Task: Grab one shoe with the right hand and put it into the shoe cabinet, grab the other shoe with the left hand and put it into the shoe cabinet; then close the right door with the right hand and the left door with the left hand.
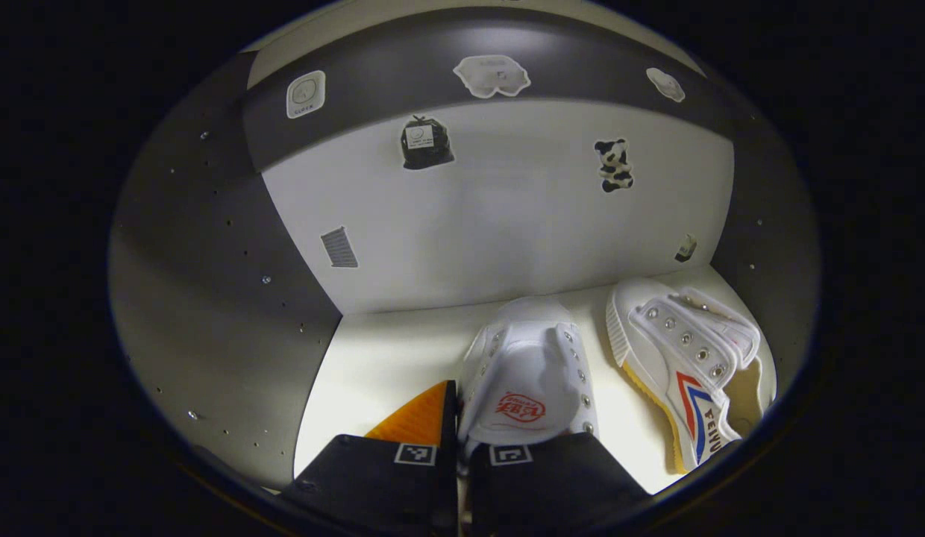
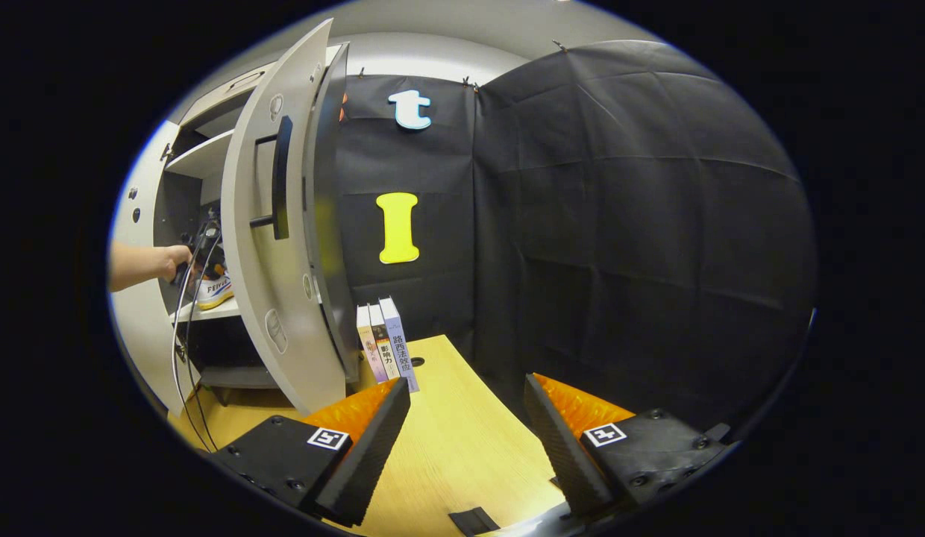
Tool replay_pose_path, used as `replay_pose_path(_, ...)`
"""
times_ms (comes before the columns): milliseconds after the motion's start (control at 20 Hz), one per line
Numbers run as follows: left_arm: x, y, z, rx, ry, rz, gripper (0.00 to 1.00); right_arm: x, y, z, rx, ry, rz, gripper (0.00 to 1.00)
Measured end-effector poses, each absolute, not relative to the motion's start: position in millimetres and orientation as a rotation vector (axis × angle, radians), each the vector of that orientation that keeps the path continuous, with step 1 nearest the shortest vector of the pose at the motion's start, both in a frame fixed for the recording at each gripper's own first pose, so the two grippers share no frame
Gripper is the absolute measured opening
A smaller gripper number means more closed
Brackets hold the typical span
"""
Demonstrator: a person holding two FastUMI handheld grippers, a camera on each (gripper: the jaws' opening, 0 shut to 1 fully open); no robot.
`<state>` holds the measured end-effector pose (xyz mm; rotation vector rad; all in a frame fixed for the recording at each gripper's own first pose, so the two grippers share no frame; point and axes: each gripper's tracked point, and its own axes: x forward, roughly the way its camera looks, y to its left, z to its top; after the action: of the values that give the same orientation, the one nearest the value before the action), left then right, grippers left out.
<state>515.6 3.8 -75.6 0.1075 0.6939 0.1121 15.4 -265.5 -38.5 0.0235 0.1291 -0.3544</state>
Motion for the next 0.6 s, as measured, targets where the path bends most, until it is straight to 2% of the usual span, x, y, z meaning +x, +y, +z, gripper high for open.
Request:
replay_pose_path(100, 509, 3, -66, 0.111, 0.676, 0.104, 0.16, 19, -266, -35, 0.043, 0.115, -0.35, 0.99)
replay_pose_path(150, 503, 3, -59, 0.117, 0.658, 0.1, 0.28, 21, -265, -34, 0.054, 0.112, -0.345, 0.98)
replay_pose_path(200, 495, 4, -53, 0.121, 0.638, 0.097, 0.34, 24, -264, -32, 0.064, 0.108, -0.338, 0.98)
replay_pose_path(250, 484, 3, -44, 0.111, 0.606, 0.093, 0.34, 26, -262, -29, 0.07, 0.103, -0.327, 0.97)
replay_pose_path(300, 472, 2, -37, 0.102, 0.57, 0.092, 0.45, 27, -259, -24, 0.069, 0.092, -0.314, 0.97)
replay_pose_path(350, 456, 2, -29, 0.109, 0.535, 0.095, 0.49, 29, -257, -19, 0.06, 0.084, -0.303, 0.98)
replay_pose_path(400, 441, 1, -20, 0.13, 0.493, 0.09, 0.62, 31, -255, -16, 0.052, 0.079, -0.289, 0.98)
replay_pose_path(450, 425, -1, -8, 0.15, 0.447, 0.09, 0.67, 31, -251, -14, 0.048, 0.079, -0.271, 0.97)
replay_pose_path(500, 409, -5, 2, 0.155, 0.404, 0.086, 0.78, 33, -248, -12, 0.049, 0.079, -0.252, 0.97)
replay_pose_path(600, 370, -20, 19, 0.143, 0.337, 0.068, 0.88, 37, -243, -8, 0.051, 0.081, -0.22, 0.97)
